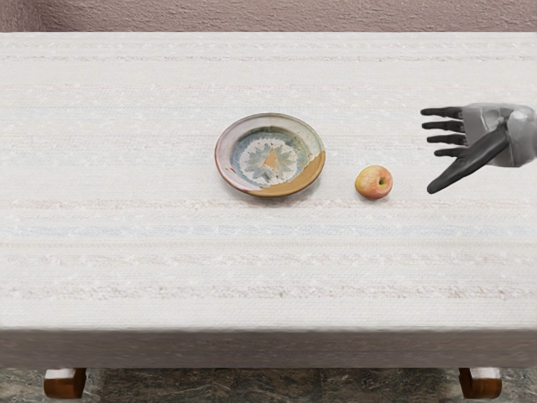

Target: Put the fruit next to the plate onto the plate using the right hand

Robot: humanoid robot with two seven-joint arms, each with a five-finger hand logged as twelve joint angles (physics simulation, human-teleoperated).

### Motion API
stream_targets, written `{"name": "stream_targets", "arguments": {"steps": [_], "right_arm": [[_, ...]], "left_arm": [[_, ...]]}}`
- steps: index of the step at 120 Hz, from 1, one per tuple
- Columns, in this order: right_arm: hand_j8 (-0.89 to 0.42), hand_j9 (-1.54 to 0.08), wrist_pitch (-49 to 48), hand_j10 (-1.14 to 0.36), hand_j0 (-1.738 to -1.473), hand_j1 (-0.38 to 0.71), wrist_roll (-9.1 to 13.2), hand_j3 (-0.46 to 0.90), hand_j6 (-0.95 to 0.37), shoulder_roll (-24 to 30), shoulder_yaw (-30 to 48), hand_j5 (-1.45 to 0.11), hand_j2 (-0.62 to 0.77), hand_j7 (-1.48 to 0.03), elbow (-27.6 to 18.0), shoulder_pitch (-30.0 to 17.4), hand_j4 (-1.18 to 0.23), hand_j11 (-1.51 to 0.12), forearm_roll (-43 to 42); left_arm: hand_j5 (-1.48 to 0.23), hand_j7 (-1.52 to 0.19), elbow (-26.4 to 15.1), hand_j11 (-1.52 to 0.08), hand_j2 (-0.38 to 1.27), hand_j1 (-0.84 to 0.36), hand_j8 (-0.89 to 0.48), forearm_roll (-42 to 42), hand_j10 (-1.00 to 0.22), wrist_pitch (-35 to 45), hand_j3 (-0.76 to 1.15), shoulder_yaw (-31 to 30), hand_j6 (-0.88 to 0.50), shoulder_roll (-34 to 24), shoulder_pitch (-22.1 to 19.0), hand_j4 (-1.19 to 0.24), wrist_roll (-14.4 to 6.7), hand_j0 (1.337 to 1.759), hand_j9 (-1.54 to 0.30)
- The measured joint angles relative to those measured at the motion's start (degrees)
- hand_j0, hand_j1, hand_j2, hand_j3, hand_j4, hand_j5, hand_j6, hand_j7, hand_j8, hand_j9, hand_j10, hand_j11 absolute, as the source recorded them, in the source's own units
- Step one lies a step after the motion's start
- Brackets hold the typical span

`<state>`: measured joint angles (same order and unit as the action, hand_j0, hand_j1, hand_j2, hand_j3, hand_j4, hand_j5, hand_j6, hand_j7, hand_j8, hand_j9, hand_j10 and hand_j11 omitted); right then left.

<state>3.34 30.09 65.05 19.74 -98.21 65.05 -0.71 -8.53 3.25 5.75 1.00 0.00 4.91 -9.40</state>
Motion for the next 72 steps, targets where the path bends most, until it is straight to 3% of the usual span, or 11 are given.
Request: {"name": "stream_targets", "arguments": {"steps": [16,34,58,72], "right_arm": [[0.00,0.00,-1.9,0.00,-1.658,-0.35,0.4,0.00,0.00,-0.9,0.4,0.00,0.00,0.00,-0.3,0.5,0.00,0.00,-5.2],[0.00,0.00,-2.3,0.00,-1.658,-0.35,0.5,0.00,0.00,-5.5,0.4,0.00,0.00,0.00,-0.5,2.1,0.00,0.00,-24.3],[-0.01,-0.01,8.5,-0.01,-1.658,-0.34,0.9,0.00,-0.01,-15.0,-5.3,-0.01,0.00,-0.01,-0.4,1.6,-0.01,-0.01,-35.8],[-0.01,-0.01,11.7,-0.01,-1.658,-0.34,1.0,0.00,-0.02,-17.7,-6.9,-0.01,0.00,-0.01,-0.2,-0.6,-0.01,-0.01,-40.9]], "left_arm": [[-0.01,-0.01,0.0,-0.01,0.00,0.34,-0.01,0.0,-0.01,0.0,0.00,0.0,-0.01,0.0,-0.1,-0.01,0.0,1.658,-0.01],[-0.01,-0.01,0.0,-0.01,0.00,0.34,-0.01,0.0,-0.01,0.0,0.00,0.0,-0.01,0.0,-0.1,-0.01,0.0,1.658,-0.01],[-0.01,-0.01,0.0,-0.01,0.00,0.34,-0.01,0.0,-0.01,0.0,0.00,0.0,-0.01,0.0,0.0,-0.01,0.0,1.658,-0.01],[-0.01,-0.01,0.0,-0.01,0.00,0.34,-0.01,0.0,-0.01,0.0,0.00,0.0,-0.01,0.0,0.0,-0.01,0.0,1.658,-0.01]]}}
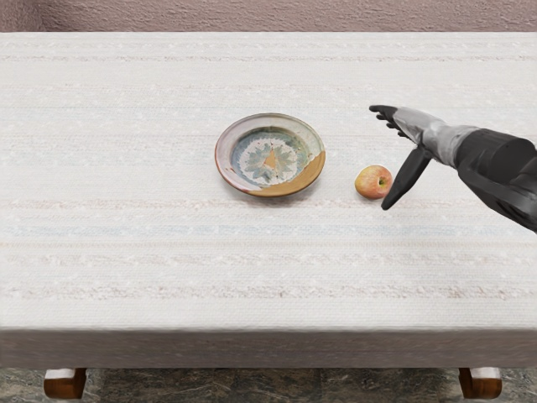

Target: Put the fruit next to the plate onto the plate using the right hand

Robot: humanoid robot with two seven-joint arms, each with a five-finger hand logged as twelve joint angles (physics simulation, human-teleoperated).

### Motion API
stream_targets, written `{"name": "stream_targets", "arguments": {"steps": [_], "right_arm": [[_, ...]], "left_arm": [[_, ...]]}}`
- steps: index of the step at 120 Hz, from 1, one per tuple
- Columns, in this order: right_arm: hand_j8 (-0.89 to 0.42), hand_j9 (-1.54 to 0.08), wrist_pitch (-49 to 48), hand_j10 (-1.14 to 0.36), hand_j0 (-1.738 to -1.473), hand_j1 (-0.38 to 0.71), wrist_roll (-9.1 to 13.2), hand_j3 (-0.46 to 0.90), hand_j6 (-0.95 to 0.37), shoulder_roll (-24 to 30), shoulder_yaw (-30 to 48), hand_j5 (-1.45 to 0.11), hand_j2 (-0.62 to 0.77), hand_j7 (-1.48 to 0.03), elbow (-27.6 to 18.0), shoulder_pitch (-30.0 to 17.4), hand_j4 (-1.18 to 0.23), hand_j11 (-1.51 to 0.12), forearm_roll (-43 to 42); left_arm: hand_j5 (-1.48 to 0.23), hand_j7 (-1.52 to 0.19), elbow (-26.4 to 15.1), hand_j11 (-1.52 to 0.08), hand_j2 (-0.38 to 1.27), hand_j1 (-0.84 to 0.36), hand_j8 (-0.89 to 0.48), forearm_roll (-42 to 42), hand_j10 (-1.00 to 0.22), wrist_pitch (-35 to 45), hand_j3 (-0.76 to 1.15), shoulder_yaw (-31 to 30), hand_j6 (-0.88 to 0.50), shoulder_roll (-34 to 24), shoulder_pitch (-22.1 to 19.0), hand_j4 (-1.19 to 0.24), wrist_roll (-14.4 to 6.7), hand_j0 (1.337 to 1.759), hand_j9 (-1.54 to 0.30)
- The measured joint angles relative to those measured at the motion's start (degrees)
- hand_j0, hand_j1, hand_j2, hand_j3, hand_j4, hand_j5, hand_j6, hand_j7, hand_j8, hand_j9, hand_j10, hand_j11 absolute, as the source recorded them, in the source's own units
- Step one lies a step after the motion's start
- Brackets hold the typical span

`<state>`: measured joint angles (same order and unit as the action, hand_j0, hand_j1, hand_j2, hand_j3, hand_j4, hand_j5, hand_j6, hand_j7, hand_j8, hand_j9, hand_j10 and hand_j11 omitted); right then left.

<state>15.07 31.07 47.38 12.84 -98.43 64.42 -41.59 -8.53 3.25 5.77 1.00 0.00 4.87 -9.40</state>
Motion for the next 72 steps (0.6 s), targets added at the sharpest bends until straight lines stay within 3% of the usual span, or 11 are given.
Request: {"name": "stream_targets", "arguments": {"steps": [14,42,72], "right_arm": [[-0.02,-0.02,1.0,-0.02,-1.658,-0.33,0.0,0.00,-0.02,-0.9,-1.2,-0.02,0.00,-0.02,1.1,-2.1,-0.02,-0.02,-3.8],[-0.13,-0.16,10.8,-0.13,-1.658,-0.20,-0.1,0.00,-0.13,-6.9,-1.7,-0.16,-0.02,-0.16,3.3,-7.4,-0.13,-0.16,-7.1],[-0.27,-0.35,14.7,-0.24,-1.658,-0.03,-0.1,0.00,-0.27,-10.8,-1.5,-0.35,-0.05,-0.35,6.0,-8.7,-0.27,-0.35,-8.7]], "left_arm": [[-0.01,-0.01,0.0,-0.01,0.00,0.34,-0.01,0.0,-0.01,0.0,0.00,0.0,-0.01,0.0,0.0,-0.01,0.0,1.658,-0.01],[-0.01,-0.01,0.0,-0.01,0.00,0.34,-0.01,0.0,-0.01,0.0,0.00,0.0,-0.01,0.0,0.0,-0.01,0.0,1.658,-0.01],[-0.01,-0.01,0.0,-0.01,0.00,0.34,-0.01,0.0,-0.01,0.0,0.00,0.0,-0.01,0.0,0.0,-0.01,0.0,1.658,-0.01]]}}
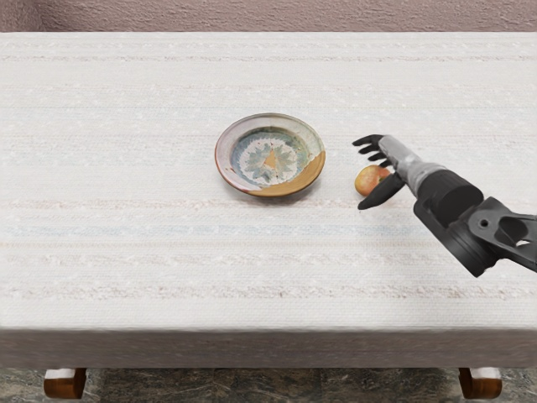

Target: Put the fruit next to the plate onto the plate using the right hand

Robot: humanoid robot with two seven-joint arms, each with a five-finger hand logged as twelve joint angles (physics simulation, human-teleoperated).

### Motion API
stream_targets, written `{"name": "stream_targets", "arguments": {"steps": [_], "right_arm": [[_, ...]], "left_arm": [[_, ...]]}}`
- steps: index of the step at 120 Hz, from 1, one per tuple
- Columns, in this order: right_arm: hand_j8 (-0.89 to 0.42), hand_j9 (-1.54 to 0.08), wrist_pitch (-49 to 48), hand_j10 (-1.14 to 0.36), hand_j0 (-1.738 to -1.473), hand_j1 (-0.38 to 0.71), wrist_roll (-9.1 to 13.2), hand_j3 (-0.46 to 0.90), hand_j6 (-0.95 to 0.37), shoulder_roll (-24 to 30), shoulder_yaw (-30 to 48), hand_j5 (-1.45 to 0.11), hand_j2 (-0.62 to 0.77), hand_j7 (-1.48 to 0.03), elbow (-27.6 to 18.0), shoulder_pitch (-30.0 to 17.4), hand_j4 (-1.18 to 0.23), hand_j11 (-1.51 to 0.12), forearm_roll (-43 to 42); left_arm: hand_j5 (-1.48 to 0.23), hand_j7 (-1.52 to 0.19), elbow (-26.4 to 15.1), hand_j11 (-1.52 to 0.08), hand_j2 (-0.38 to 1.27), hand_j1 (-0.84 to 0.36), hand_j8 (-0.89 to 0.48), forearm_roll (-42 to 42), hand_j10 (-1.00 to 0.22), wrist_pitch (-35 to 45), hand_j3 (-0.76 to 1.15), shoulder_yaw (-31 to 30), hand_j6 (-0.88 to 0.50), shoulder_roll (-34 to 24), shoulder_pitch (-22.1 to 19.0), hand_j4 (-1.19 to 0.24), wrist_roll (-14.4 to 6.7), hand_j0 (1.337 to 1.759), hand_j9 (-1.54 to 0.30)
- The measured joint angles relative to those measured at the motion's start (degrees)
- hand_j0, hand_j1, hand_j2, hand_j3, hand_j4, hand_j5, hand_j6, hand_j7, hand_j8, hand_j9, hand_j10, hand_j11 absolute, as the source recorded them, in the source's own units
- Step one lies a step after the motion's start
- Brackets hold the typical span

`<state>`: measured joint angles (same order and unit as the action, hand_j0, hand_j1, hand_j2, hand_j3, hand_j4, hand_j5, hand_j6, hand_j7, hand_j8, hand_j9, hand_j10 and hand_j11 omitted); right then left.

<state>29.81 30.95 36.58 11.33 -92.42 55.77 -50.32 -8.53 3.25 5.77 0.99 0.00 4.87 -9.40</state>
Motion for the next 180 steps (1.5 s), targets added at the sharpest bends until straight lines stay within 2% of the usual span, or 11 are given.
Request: {"name": "stream_targets", "arguments": {"steps": [42,58,92,108,139,160,180], "right_arm": [[-0.30,-0.39,4.6,-0.29,-1.658,0.01,-0.4,0.00,-0.30,-4.2,0.5,-0.39,-0.06,-0.39,3.0,-0.1,-0.30,-0.39,-0.6],[-0.30,-0.39,5.0,-0.29,-1.658,0.01,-1.7,0.00,-0.30,-4.5,0.3,-0.39,-0.06,-0.39,3.5,-0.6,-0.30,-0.39,-0.8],[-0.27,-0.35,5.2,-0.27,-1.658,-0.03,-2.7,0.00,-0.27,-4.6,-0.2,-0.35,-0.05,-0.35,6.2,-3.0,-0.27,-0.35,-5.5],[-0.27,-0.35,5.2,-0.27,-1.658,-0.03,-2.7,0.00,-0.27,-7.0,-0.2,-0.35,-0.05,-0.35,9.3,-4.5,-0.27,-0.35,-8.6],[-0.33,-0.42,5.2,-0.33,-1.658,0.04,-2.7,0.00,-0.33,-9.2,0.1,-0.42,-0.06,-0.42,12.8,-5.9,-0.32,-0.42,-10.3],[-0.37,-0.55,5.2,-0.34,-1.658,0.16,-2.6,0.00,-0.43,-9.4,0.0,-0.54,-0.07,-0.56,13.3,-6.0,-0.44,-0.56,-10.5],[-0.30,-0.70,5.1,-0.27,-1.654,0.21,-2.4,0.00,-0.53,-9.3,-0.1,-0.69,0.00,-0.68,13.3,-5.9,-0.52,-0.71,-10.3]], "left_arm": [[-0.01,-0.01,0.0,-0.01,0.00,0.34,-0.01,0.0,-0.01,0.0,0.00,0.0,-0.01,0.0,0.0,-0.01,0.0,1.658,-0.01],[-0.01,-0.01,0.0,-0.01,0.00,0.34,-0.01,0.0,-0.01,0.0,0.00,0.0,-0.01,0.0,0.0,-0.01,0.0,1.658,-0.01],[-0.01,-0.01,0.0,-0.01,0.00,0.34,-0.01,0.0,-0.01,0.0,0.00,0.0,-0.01,0.0,0.0,-0.01,0.0,1.658,-0.01],[-0.01,-0.01,0.0,-0.01,0.00,0.34,-0.01,0.0,-0.01,0.0,0.00,0.0,-0.01,0.0,0.0,-0.01,0.0,1.658,-0.01],[-0.01,-0.01,0.0,-0.01,0.00,0.34,-0.01,0.0,-0.01,0.0,0.00,0.0,-0.01,0.0,0.0,-0.01,0.0,1.658,-0.01],[-0.01,-0.01,0.0,-0.01,0.00,0.34,-0.01,0.0,-0.01,0.0,0.00,0.0,-0.01,0.0,0.0,-0.01,0.0,1.658,-0.01],[-0.01,-0.01,0.0,-0.01,0.00,0.34,-0.01,0.0,-0.01,0.0,0.00,0.0,-0.01,0.0,0.0,-0.01,0.0,1.658,-0.01]]}}
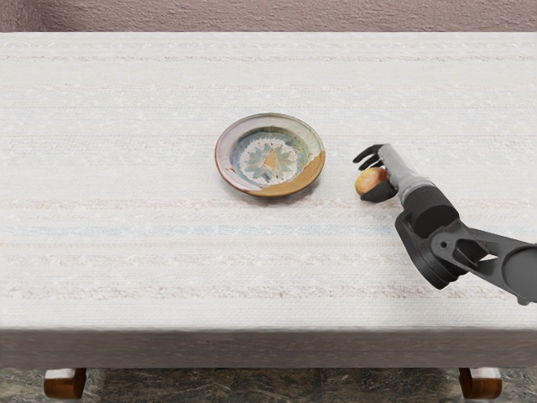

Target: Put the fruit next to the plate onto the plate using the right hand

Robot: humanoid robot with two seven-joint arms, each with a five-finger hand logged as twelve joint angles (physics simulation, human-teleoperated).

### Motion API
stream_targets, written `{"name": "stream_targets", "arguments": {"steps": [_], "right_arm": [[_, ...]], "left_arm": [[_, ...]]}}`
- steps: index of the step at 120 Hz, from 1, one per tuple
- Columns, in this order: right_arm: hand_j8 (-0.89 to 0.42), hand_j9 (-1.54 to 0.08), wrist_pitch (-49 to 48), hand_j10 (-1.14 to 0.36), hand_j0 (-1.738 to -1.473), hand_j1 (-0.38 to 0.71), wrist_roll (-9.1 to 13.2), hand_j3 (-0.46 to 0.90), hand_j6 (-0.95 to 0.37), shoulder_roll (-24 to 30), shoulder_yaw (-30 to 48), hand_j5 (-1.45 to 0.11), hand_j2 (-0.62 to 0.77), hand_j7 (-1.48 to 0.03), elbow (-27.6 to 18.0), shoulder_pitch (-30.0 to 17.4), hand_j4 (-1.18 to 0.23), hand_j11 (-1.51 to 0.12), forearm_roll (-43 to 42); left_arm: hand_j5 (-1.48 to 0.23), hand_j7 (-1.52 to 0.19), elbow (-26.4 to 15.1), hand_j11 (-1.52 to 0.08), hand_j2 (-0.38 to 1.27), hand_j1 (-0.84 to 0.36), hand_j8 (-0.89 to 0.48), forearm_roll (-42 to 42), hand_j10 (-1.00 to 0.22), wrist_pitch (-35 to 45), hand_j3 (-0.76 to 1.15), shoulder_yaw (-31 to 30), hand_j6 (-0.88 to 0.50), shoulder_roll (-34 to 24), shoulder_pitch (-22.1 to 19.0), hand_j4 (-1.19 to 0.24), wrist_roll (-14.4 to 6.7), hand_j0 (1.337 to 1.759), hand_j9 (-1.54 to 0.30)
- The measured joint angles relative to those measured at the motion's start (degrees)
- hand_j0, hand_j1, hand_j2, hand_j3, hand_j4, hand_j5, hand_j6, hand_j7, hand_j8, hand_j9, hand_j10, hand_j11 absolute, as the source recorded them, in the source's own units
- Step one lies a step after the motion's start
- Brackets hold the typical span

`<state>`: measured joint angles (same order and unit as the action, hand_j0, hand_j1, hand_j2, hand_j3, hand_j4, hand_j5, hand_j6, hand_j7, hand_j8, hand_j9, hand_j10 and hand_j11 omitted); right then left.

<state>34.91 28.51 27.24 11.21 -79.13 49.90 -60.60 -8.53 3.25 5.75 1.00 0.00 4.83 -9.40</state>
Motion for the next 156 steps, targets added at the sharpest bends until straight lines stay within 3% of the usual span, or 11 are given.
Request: {"name": "stream_targets", "arguments": {"steps": [28,51,112,156], "right_arm": [[-0.31,-0.77,0.1,-0.30,-1.655,0.22,0.3,0.00,-0.58,0.1,0.5,-0.78,0.17,-0.76,-0.2,0.4,-0.56,-0.77,0.6],[-0.32,-0.78,0.1,-0.32,-1.656,0.22,0.4,0.00,-0.59,0.2,1.0,-0.80,0.23,-0.77,-0.5,0.9,-0.58,-0.79,0.9],[-0.33,-0.78,0.1,-0.32,-1.657,0.21,1.9,0.00,-0.60,-0.2,1.2,-0.80,0.23,-0.78,-2.4,4.6,-0.59,-0.79,3.9],[-0.34,-0.77,0.1,-0.33,-1.657,0.21,5.4,0.00,-0.59,-1.5,1.8,-0.79,0.23,-0.77,-4.8,7.4,-0.58,-0.78,4.3]], "left_arm": [[-0.01,-0.01,0.0,-0.01,0.00,0.34,-0.01,0.0,-0.01,0.0,0.00,0.0,-0.01,0.0,0.0,-0.01,0.0,1.658,-0.01],[-0.01,-0.01,0.0,-0.01,0.00,0.34,-0.01,0.0,-0.01,0.0,0.00,0.0,-0.01,0.0,0.0,-0.01,0.0,1.658,-0.01],[-0.01,-0.01,0.0,-0.01,0.00,0.34,-0.01,0.0,-0.01,0.0,0.00,0.0,-0.01,0.0,0.0,-0.01,0.0,1.658,-0.01],[-0.01,-0.01,0.0,-0.01,0.00,0.34,-0.01,0.0,-0.01,0.0,0.00,0.0,-0.01,0.0,0.0,-0.01,0.0,1.658,-0.01]]}}
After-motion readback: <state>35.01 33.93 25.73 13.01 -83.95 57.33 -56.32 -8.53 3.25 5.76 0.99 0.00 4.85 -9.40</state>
